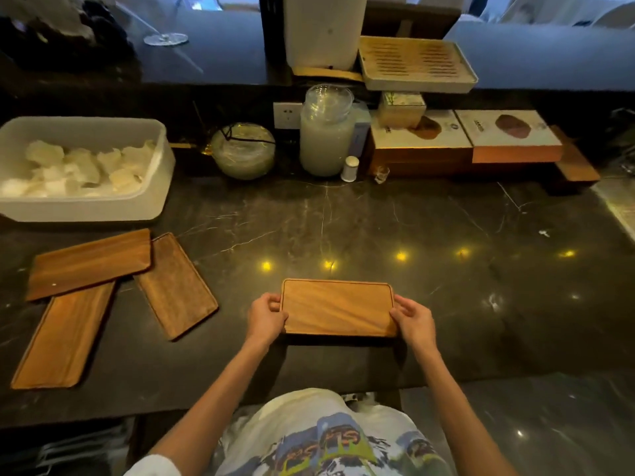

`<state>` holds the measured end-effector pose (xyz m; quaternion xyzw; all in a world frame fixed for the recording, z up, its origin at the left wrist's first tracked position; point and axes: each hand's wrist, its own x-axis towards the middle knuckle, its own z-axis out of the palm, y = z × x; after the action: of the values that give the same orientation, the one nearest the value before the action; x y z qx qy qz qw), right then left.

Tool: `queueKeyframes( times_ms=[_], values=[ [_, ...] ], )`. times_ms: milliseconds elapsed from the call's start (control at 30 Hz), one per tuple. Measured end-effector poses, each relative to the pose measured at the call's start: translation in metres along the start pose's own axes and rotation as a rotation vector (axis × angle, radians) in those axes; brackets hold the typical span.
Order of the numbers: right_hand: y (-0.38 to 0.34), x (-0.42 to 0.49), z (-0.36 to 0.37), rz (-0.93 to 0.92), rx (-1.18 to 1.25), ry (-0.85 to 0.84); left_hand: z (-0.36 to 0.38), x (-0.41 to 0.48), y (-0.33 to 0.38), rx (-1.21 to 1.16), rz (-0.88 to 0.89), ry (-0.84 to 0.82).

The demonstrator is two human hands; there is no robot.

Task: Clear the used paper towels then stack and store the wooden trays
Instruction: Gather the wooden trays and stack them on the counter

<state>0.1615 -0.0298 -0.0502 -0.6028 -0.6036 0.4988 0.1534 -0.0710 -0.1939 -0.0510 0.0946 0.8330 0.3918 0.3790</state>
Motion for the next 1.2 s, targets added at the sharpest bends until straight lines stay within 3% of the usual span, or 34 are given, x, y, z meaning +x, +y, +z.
queueKeyframes(
  times_ms=[267,600,1200],
  values=[
    [0.019,0.016,0.005,0.041,-0.034,0.019,0.021,0.002,-0.014,0.256,0.052,0.096],
    [0.037,0.028,0.006,-0.019,-0.088,-0.02,0.033,-0.007,-0.036,0.29,0.07,0.176],
    [0.04,0.028,0.014,-0.091,-0.348,-0.012,0.034,-0.009,-0.049,0.309,0.199,0.146]
  ],
)
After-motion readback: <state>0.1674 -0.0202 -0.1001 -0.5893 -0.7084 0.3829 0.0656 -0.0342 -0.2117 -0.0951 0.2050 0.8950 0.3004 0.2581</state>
